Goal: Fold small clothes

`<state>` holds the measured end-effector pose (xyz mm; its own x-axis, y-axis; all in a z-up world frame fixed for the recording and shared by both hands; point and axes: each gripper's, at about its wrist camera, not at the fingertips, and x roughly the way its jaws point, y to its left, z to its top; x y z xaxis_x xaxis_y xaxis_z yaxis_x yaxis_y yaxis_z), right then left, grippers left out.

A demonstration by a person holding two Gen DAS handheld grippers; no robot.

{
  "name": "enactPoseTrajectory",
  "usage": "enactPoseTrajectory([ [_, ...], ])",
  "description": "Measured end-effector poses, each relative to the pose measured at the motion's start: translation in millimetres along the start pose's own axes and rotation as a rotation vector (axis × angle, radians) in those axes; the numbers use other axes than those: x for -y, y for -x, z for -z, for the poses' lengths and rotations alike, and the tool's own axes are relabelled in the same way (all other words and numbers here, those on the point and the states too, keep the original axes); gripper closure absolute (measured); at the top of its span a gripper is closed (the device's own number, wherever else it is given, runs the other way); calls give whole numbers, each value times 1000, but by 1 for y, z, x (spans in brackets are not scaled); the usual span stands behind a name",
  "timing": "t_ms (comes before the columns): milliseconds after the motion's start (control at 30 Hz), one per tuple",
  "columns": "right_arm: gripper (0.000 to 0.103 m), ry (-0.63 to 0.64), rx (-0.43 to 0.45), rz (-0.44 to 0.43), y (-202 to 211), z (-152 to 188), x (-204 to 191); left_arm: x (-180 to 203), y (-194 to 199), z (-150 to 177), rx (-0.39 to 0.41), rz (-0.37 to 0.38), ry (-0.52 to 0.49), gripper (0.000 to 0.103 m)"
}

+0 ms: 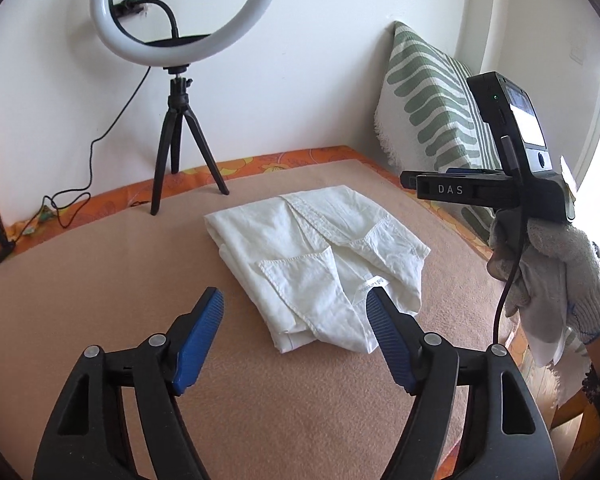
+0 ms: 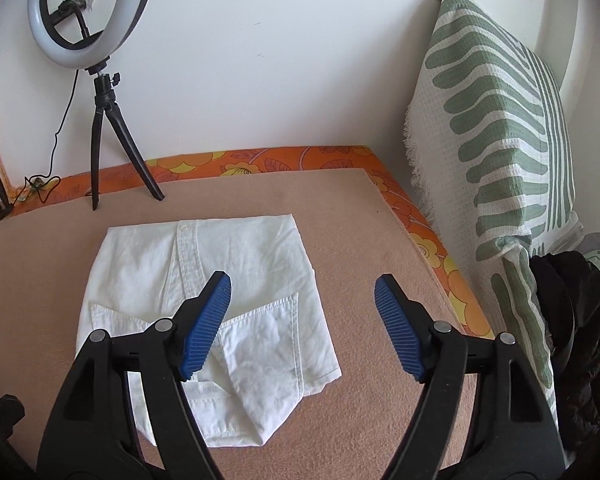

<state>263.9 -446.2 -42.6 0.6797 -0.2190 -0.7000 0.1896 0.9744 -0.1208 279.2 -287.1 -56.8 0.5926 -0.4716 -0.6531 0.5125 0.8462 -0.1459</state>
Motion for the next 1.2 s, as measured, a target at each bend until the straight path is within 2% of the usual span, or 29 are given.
enactPoseTrajectory([
  [200, 12, -9, 42, 1, 51, 15, -16, -2, 47, 7, 49, -9, -11, 29],
  [300, 7, -13, 67, 28, 75, 30, -26, -6, 70, 15, 73, -7, -11, 24],
  [600, 4, -41, 104, 85, 130, 87, -54, -24, 120, 56, 86, -55, -33, 22],
  [700, 2, -63, 106, 70, 143, 105, -61, -28, 132, 69, 65, -66, -38, 21],
  [967, 0, -98, 173, 43, 177, 139, -74, -34, 157, 94, 94, -59, -52, 17],
  [1100, 0, -99, 201, 59, 188, 144, -79, -37, 164, 101, 95, -59, -49, 4],
  [1200, 0, -118, 215, 46, 192, 145, -78, -40, 168, 104, 108, -72, -51, 3],
])
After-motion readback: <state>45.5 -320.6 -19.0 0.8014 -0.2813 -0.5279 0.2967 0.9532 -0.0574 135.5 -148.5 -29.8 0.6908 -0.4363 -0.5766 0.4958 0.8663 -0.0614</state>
